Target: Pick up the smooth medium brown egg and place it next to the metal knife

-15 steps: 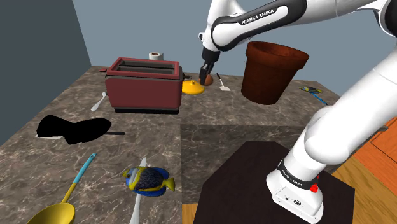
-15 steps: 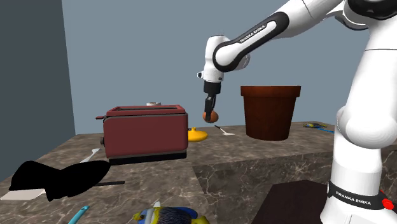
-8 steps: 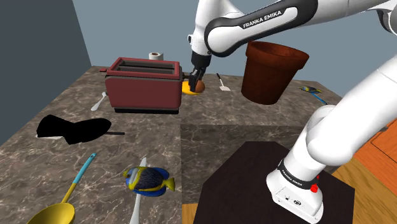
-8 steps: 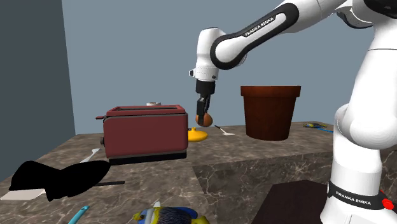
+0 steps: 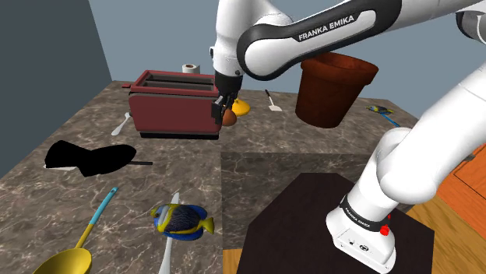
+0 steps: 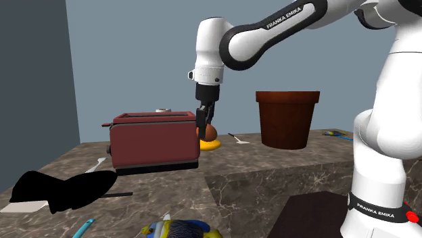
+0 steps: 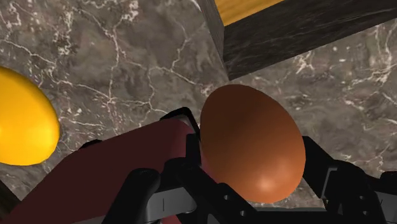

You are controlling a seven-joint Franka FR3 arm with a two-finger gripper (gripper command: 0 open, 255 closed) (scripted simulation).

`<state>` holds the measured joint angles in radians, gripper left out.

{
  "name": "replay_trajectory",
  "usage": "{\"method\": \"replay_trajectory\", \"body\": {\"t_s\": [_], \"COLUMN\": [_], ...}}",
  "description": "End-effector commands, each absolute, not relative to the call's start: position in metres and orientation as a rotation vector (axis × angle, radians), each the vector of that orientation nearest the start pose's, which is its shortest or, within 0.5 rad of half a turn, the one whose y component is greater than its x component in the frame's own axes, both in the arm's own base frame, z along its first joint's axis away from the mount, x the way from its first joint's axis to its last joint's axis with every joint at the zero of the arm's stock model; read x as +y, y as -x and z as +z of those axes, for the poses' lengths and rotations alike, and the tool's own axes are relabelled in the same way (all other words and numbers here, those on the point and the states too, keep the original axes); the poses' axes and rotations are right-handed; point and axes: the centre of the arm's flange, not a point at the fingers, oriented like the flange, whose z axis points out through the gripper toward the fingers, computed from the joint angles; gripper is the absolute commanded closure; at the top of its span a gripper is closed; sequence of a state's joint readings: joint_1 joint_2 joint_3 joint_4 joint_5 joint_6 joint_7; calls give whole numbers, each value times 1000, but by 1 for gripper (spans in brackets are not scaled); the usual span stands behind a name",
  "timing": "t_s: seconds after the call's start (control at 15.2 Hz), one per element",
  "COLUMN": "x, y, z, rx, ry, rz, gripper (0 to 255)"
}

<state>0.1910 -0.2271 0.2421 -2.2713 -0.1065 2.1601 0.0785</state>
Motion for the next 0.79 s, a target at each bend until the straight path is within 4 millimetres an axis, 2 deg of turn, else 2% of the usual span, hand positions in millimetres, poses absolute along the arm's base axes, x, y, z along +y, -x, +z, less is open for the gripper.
{"method": "replay_trajectory", "body": {"t_s": [0.0,0.66,0.73], "x": [229,359,359], "y": [-438,-403,-403], "z": [459,459,454], "rx": [-651,-651,-651], "ry": [3181,3181,3181], "rz": [-229,-229,-229], "gripper": [255,255,255]}}
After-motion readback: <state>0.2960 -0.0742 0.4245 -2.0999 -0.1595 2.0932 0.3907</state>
